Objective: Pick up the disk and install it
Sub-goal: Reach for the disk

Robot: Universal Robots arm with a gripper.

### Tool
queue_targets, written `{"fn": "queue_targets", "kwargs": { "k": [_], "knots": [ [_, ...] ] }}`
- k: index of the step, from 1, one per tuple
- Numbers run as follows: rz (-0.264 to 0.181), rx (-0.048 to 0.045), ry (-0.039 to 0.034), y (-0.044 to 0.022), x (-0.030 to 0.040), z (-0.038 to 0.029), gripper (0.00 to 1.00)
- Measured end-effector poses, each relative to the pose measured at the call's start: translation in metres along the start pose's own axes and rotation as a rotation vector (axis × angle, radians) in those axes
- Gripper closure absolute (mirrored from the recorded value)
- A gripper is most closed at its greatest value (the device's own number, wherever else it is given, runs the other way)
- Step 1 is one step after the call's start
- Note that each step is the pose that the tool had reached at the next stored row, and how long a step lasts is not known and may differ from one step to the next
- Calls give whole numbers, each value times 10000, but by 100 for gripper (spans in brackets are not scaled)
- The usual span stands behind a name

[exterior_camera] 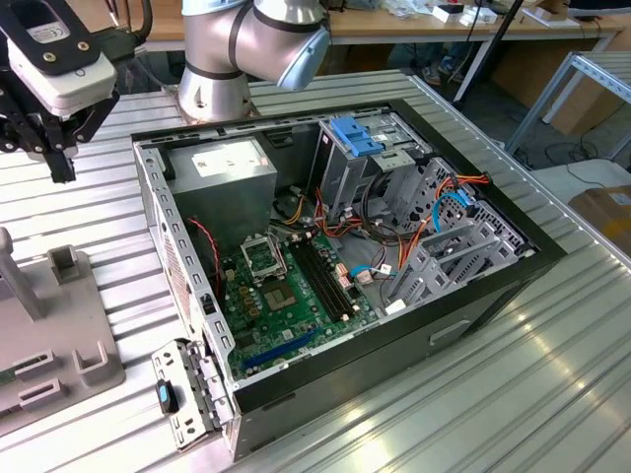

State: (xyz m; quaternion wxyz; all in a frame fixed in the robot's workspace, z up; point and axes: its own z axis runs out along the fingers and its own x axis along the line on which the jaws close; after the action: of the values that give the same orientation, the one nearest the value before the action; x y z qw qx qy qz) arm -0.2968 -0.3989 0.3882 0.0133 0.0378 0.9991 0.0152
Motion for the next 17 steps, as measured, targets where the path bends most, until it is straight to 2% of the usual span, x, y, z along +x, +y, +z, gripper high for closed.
{"fn": "queue_targets", "kwargs": {
  "k": [4,17],
  "knots": [
    [-1,0,0,-3,37,-1,89],
    [0,-25,3,-4,56,-1,89]
  ]
}}
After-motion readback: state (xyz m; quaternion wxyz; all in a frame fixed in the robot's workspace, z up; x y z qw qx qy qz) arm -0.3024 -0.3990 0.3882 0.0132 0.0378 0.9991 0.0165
